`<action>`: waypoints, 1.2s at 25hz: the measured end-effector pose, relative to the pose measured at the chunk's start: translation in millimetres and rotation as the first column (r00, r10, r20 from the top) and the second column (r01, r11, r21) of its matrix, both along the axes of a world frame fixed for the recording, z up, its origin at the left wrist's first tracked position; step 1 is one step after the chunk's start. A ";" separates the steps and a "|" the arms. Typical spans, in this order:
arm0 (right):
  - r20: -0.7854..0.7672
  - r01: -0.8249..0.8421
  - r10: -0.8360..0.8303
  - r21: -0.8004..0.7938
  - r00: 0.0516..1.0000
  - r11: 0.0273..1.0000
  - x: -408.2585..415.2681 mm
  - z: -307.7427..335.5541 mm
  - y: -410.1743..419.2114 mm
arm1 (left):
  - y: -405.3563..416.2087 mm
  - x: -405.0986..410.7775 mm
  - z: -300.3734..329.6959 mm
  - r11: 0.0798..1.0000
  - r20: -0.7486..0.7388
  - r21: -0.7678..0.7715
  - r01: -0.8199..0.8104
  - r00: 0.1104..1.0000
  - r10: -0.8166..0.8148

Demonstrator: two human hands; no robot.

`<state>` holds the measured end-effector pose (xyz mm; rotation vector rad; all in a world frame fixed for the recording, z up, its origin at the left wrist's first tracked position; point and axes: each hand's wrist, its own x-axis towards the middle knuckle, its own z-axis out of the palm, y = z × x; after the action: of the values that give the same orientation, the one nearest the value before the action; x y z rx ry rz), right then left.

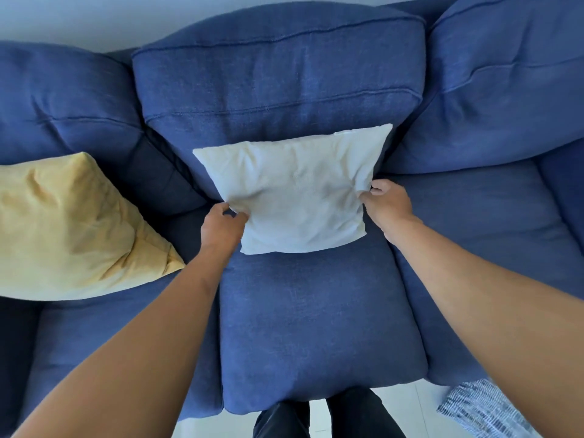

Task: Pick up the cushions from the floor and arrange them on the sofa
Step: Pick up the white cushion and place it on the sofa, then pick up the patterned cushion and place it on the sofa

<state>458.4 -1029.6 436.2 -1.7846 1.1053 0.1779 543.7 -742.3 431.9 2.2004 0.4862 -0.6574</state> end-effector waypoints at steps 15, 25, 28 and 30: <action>-0.217 -0.120 0.047 -0.338 0.975 0.933 -273.4 50.0 26.7 | -117.2 -201.6 61.2 0.436 0.152 0.100 0.894 0.419 -0.895; -0.215 0.233 -0.326 -0.366 0.921 0.901 -538.1 59.1 -10.8 | -231.5 -415.1 71.6 0.016 0.129 0.147 0.989 -0.003 -0.992; -0.222 0.308 -0.402 -0.361 0.889 0.880 -617.1 63.2 -6.2 | -244.1 -487.0 71.7 -0.077 0.086 0.119 0.990 -0.087 -0.992; -0.232 0.341 -0.441 -0.369 0.867 0.865 -664.4 62.5 -7.7 | -256.3 -531.1 72.1 -0.148 0.061 0.117 0.982 -0.156 -0.986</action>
<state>-206.0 -1037.3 498.8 -1.7958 1.7929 0.0284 12.6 -998.6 504.0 2.2118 -1.6752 -1.2207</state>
